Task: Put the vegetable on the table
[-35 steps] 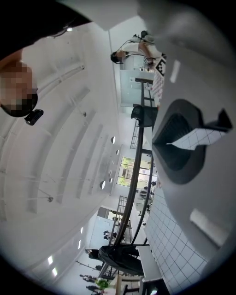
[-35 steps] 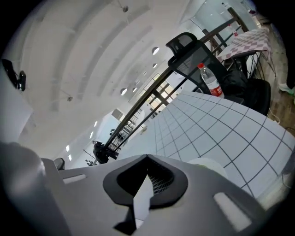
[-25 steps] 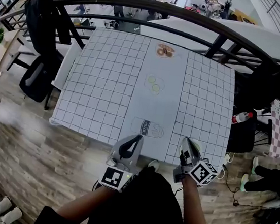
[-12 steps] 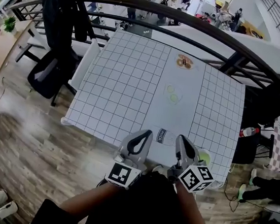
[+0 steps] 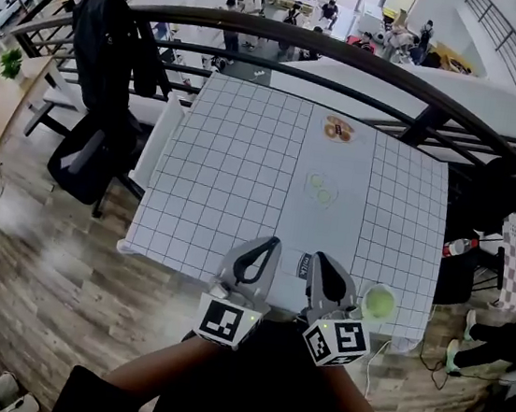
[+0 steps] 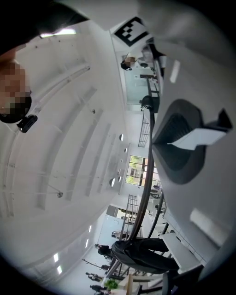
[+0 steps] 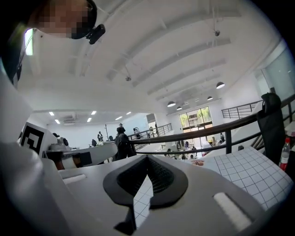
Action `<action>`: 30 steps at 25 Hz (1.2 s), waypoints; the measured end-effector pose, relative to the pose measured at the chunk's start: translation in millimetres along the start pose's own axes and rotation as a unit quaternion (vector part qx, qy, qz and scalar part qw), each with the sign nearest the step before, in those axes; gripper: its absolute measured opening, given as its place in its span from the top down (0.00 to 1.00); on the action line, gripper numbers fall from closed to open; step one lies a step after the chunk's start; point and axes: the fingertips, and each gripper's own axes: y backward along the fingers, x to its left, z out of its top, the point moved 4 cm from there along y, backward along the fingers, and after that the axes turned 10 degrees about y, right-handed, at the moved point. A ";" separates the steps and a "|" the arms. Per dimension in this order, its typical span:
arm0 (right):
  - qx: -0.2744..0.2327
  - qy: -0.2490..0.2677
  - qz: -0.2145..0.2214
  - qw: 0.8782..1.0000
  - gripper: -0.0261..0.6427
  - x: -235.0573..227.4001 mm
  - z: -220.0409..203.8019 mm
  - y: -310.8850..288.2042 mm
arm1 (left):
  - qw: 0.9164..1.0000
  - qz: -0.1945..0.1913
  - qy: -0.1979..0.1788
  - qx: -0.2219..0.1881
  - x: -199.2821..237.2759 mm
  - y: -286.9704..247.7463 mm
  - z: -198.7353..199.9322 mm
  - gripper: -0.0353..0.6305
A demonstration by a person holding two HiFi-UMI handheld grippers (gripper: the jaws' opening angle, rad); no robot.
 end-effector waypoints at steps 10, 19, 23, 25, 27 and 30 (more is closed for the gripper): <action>-0.019 0.059 -0.035 0.997 0.97 25.4 -2.0 -17.5 | 0.998 -0.055 -0.003 0.029 12.3 -6.3 -24.3 0.94; -0.014 0.076 -0.074 0.994 0.97 11.2 0.0 -7.5 | 0.996 -0.074 0.009 0.041 1.1 -12.4 -33.9 0.94; -0.012 0.083 -0.079 0.993 0.97 5.4 -2.6 -0.6 | 0.996 -0.081 0.009 0.045 -9.0 -14.9 -38.5 0.94; -0.006 0.088 -0.080 0.993 0.97 3.4 -4.2 2.5 | 0.996 -0.084 0.007 0.042 -12.4 -14.9 -38.4 0.94; 0.003 0.092 -0.083 0.992 0.97 1.3 -6.4 7.6 | 0.995 -0.087 0.005 0.043 -18.5 -13.1 -39.5 0.94; 0.015 0.095 -0.087 0.992 0.97 -2.6 -9.3 17.2 | 0.994 -0.095 0.001 0.047 -32.6 -9.0 -42.6 0.94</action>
